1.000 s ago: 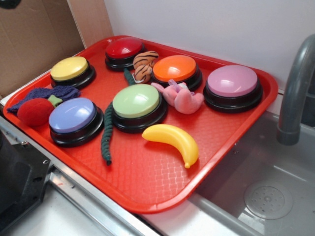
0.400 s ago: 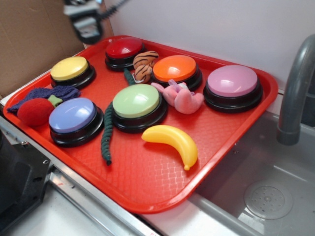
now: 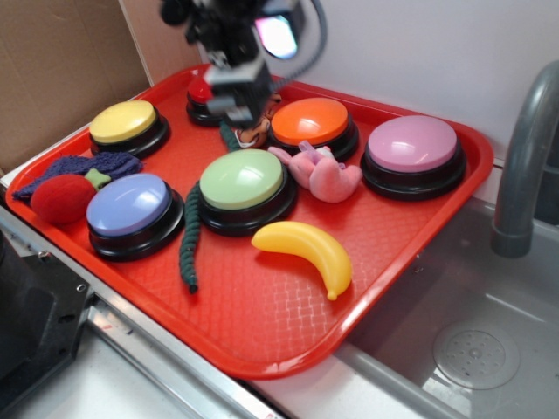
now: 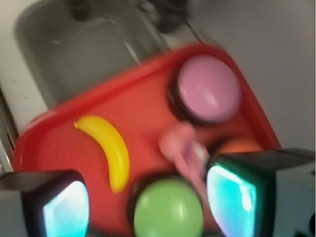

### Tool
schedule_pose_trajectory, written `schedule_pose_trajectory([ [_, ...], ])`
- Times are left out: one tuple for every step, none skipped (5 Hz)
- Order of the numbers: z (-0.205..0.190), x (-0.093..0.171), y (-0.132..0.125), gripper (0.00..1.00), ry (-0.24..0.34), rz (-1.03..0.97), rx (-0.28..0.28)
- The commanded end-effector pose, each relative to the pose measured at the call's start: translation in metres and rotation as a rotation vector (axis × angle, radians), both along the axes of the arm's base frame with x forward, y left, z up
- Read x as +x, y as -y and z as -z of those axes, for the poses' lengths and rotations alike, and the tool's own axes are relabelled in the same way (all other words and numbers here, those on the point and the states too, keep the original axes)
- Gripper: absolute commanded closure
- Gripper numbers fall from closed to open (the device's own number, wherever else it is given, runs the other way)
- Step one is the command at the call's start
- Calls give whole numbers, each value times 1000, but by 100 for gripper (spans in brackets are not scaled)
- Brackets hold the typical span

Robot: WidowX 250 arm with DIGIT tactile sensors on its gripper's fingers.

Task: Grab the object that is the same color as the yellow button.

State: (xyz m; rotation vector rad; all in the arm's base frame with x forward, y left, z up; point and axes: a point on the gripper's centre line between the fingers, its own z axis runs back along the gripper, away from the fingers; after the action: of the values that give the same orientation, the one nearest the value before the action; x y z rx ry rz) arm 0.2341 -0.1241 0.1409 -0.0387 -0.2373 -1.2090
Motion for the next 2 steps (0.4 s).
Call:
schedule_pose_trajectory([
  [28,-18,28,0,7,448,22],
  [53,-20,25,0,5,532,-35],
])
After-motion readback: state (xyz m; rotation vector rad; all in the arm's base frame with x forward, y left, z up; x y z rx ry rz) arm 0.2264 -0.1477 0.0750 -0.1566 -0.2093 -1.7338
